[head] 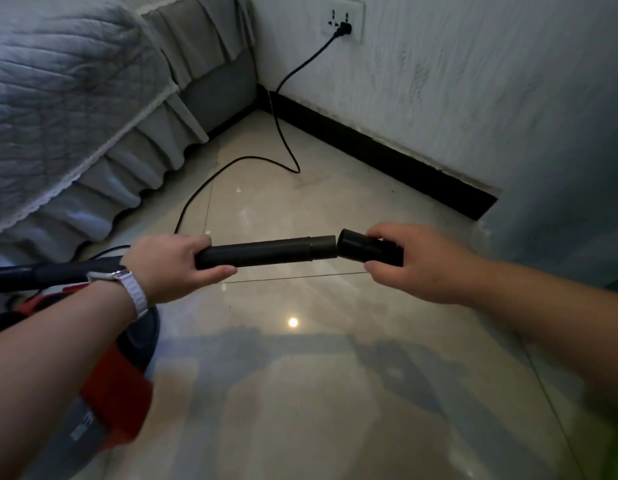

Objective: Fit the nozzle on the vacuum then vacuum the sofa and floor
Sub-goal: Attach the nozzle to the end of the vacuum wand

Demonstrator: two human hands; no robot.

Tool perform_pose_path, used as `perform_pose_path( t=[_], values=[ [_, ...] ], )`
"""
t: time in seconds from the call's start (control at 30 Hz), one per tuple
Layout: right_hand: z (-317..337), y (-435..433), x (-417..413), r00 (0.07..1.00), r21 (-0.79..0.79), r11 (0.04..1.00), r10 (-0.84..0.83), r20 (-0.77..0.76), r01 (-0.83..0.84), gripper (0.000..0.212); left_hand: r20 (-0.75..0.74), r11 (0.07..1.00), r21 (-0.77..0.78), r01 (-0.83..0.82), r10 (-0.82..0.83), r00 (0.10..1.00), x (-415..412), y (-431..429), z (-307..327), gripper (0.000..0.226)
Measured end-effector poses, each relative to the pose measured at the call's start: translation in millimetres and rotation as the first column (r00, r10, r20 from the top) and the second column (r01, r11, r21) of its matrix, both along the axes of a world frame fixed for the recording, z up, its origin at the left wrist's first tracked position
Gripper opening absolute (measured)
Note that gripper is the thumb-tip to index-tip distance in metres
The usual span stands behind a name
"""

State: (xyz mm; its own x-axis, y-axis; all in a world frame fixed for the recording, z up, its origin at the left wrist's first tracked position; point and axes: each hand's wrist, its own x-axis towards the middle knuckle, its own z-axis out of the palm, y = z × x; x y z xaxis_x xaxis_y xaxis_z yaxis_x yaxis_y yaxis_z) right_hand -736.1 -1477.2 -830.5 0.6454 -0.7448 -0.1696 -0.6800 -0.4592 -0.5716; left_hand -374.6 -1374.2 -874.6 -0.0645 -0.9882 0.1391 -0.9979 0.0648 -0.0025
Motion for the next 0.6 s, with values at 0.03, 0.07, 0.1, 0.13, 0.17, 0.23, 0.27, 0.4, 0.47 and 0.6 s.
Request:
perform_pose_path(
  t=[0.03, 0.07, 0.1, 0.13, 0.17, 0.23, 0.27, 0.4, 0.47, 0.6],
  values=[
    [0, -2, -3, 0.999, -0.027, 1.0, 0.015, -0.031, -0.016, 0.022, -0.004, 1.0, 0.008, -0.004, 0.004, 1.0, 2, 3, 0, 0.075],
    [-1, -4, -6, 0.998, -0.042, 0.999, 0.027, -0.062, -0.03, 0.022, -0.009, 1.0, 0.016, -0.013, 0.013, 1.0, 5, 5, 1, 0.074],
    [-1, -5, -9, 0.995, -0.055, 0.997, 0.039, -0.092, -0.044, 0.022, -0.013, 1.0, 0.016, -0.021, 0.021, 1.0, 7, 7, 1, 0.074],
    [-2, -6, -13, 0.992, -0.07, 0.996, 0.052, -0.119, -0.06, 0.02, -0.015, 1.0, 0.011, -0.026, 0.026, 1.0, 9, 9, 2, 0.073],
    [-3, -7, -15, 0.988, -0.086, 0.993, 0.064, -0.138, -0.076, 0.019, -0.014, 1.0, 0.01, -0.026, 0.026, 1.0, 11, 10, 2, 0.072],
    [-4, -6, -18, 0.985, -0.111, 0.989, 0.079, -0.153, -0.096, 0.019, -0.01, 1.0, 0.018, -0.011, 0.011, 1.0, 9, 11, 2, 0.07],
    [-4, -6, -18, 0.984, -0.119, 0.987, 0.085, -0.155, -0.105, 0.019, -0.011, 1.0, 0.025, 0.003, -0.003, 1.0, 5, 11, 2, 0.071],
    [-6, -4, -19, 0.97, -0.152, 0.975, 0.132, -0.204, -0.164, 0.019, 0.0, 0.993, 0.113, 0.041, -0.041, 0.999, -17, 6, 8, 0.074],
    [-6, -5, -23, 0.965, -0.157, 0.972, 0.136, -0.225, -0.174, 0.021, -0.001, 0.986, 0.161, 0.036, -0.036, 0.999, -25, 4, 10, 0.073],
    [-6, -4, -30, 0.964, -0.143, 0.974, 0.139, -0.226, -0.175, 0.024, -0.047, 0.985, 0.163, 0.054, -0.047, 0.998, -30, 1, 9, 0.094]
  ],
)
